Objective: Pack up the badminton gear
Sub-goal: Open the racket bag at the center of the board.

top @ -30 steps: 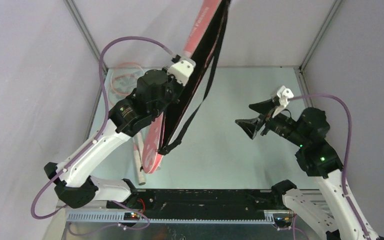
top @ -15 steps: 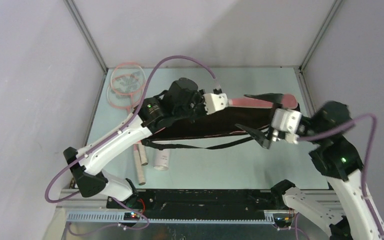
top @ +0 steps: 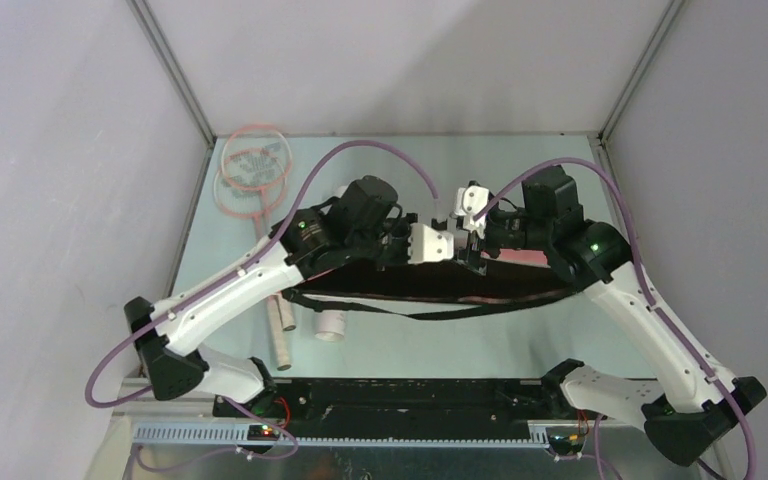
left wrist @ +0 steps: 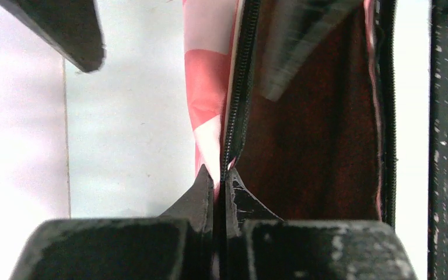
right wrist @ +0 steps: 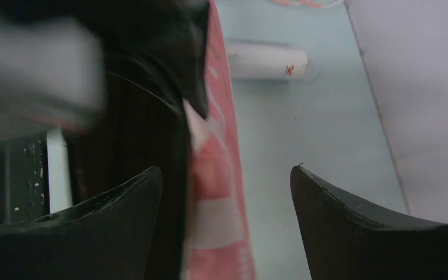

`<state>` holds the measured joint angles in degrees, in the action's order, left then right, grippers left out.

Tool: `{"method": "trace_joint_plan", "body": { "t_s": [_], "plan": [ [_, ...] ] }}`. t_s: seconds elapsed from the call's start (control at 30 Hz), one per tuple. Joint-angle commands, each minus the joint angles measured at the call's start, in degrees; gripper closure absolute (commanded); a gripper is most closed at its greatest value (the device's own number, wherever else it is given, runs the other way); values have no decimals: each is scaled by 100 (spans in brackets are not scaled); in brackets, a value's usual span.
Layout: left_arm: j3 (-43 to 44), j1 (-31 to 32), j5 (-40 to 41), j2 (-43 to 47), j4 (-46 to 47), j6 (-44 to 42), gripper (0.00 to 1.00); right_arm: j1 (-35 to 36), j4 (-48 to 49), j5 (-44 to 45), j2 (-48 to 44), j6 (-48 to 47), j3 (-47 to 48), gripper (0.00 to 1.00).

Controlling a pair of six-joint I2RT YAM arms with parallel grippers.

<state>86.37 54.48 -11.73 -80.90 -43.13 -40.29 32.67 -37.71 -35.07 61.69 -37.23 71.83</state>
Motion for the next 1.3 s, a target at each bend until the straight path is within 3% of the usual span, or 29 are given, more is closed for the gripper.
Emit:
{"method": "trace_joint_plan", "body": {
  "t_s": [0.0,0.2,0.4,0.53,0.6,0.63,0.67,0.7,0.73,0.77,0.83,0.97,1.07,1.27],
  "plan": [
    [-238,45,-769,699,577,-538,100,-210,-166,-113,239,-254,-87,18],
    [-318,45,-745,724,948,-391,100,-109,-138,-649,550,-266,-126,21],
    [-353,45,-1005,661,1035,-392,100,-6,623,-623,637,368,-461,37],
    [-175,46,-1036,418,965,-250,100,276,1187,-547,648,691,-468,56],
    [-50,45,-1023,304,968,-86,100,382,1371,-287,678,882,-467,75],
    [-15,45,-1011,288,1006,39,98,414,1499,10,724,1121,-468,93],
    [-24,45,-907,309,1175,131,90,411,1589,198,745,1293,-473,98],
    [-109,45,-790,397,1342,427,58,377,1771,733,782,1663,-500,100],
    [-176,45,-362,464,1758,646,38,353,1867,1249,796,1836,-502,100],
    [-332,45,-135,656,1972,1090,10,238,1914,1473,802,2225,-521,100],
    [-601,41,806,988,2646,1792,2,-45,2031,2045,757,2958,-553,100],
    [-644,-156,2947,1496,3156,3212,0,-738,1765,3114,577,4511,-562,100],
    [-561,-979,3117,1665,2730,4474,0,-1114,1317,3759,360,5384,-640,100],
    [-1480,-2991,2819,1599,2472,6290,0,-1299,1980,3764,119,5526,-1353,100]
  ]
}}
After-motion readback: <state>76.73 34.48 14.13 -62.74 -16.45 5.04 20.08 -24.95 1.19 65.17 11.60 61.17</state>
